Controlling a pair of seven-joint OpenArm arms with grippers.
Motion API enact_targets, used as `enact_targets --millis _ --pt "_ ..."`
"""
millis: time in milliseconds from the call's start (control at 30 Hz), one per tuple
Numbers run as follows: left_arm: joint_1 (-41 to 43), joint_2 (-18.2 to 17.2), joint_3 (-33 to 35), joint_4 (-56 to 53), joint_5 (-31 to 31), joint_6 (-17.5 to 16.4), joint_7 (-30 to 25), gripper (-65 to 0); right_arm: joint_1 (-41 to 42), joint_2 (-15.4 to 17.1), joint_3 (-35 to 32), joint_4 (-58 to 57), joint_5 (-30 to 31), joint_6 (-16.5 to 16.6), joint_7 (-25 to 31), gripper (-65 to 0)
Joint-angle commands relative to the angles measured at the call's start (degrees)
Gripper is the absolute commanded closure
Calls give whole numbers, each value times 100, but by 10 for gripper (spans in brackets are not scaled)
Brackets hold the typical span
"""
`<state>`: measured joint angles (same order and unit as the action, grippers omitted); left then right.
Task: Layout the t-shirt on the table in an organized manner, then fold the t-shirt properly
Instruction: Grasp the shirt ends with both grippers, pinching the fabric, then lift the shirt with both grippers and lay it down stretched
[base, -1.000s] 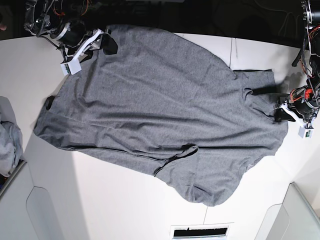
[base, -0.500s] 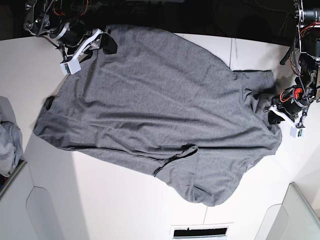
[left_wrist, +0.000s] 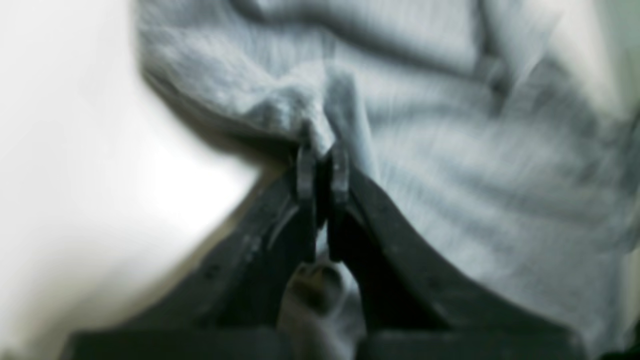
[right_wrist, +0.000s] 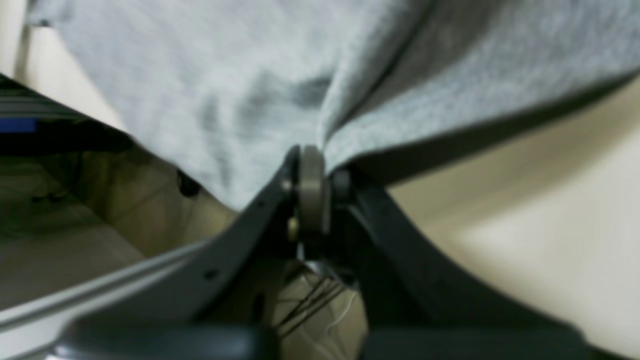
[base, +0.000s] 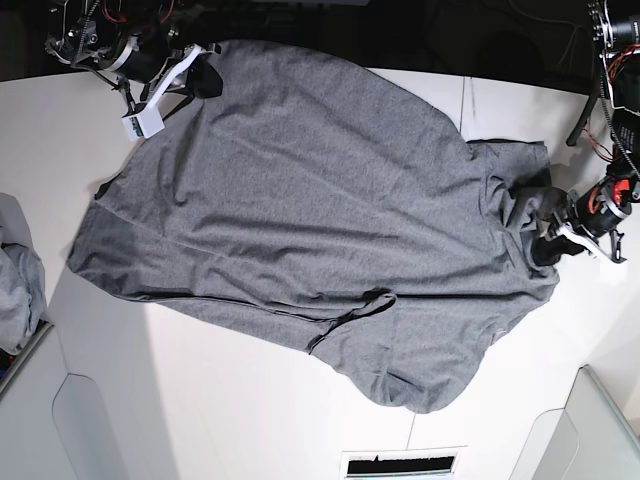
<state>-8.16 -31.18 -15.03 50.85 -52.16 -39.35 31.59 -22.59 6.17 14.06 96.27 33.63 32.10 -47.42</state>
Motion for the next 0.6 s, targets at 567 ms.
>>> enact_targets --millis 567 --pt "1235 -376 -1836 2791 -2881 -65 1784 0 -944 50 13 3093 330 118 -90 0"
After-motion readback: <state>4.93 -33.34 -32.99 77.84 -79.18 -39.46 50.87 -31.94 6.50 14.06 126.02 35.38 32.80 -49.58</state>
